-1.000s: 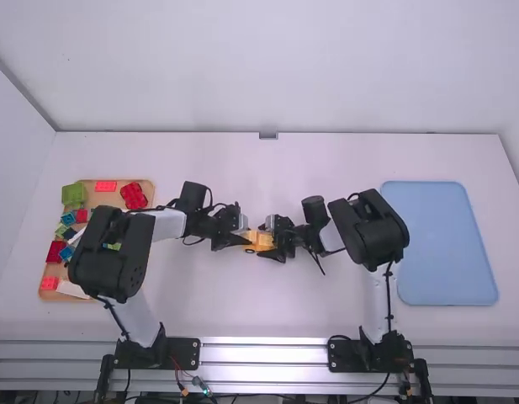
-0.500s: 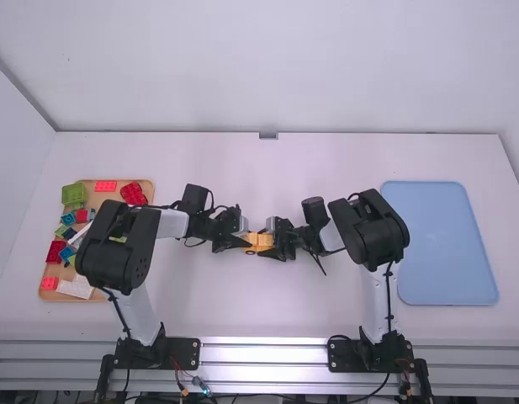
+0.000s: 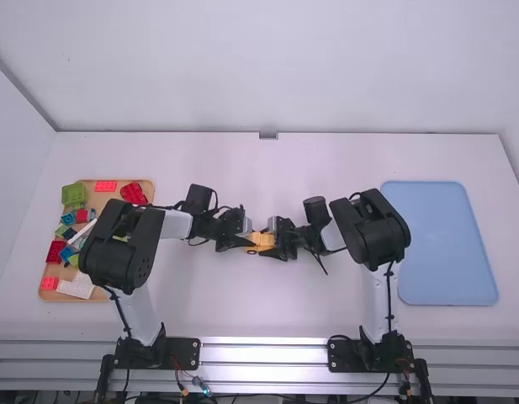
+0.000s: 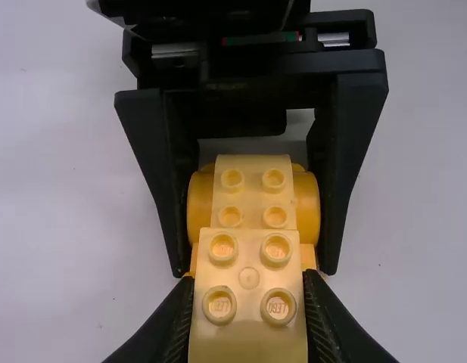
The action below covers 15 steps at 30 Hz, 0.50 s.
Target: Assemble lego blocks to make yellow taxi
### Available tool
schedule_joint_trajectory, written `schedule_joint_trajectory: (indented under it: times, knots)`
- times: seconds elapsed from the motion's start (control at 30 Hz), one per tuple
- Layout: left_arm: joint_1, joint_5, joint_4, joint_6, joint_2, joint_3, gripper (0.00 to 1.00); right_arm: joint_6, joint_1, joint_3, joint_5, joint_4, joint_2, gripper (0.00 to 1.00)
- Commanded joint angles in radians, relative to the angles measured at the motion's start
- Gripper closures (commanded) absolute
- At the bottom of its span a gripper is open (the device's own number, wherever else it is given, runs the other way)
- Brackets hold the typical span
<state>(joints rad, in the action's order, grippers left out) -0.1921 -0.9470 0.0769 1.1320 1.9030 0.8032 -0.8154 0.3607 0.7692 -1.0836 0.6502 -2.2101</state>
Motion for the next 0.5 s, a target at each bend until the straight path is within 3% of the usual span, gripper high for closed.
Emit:
schedule_joint_trajectory:
  times: [0.0, 0.17, 0.3, 0.47]
  knots:
    - [-0.036, 0.048, -0.013, -0.021, 0.025, -0.006, 0.66, -0.001, 0.013, 0.003, 0.006, -0.007, -0.020, 0.43]
    - [-0.036, 0.047, -0.007, -0.036, 0.023, -0.003, 0.47, 0.000, 0.013, 0.003, 0.006, -0.007, -0.020, 0.43]
    - [-0.036, 0.048, -0.014, -0.074, 0.017, 0.006, 0.45, 0.001, 0.013, 0.003, 0.007, -0.007, -0.020, 0.43]
    - [-0.035, 0.048, -0.027, -0.088, 0.014, 0.019, 0.53, 0.003, 0.013, 0.003, 0.007, -0.007, -0.020, 0.43]
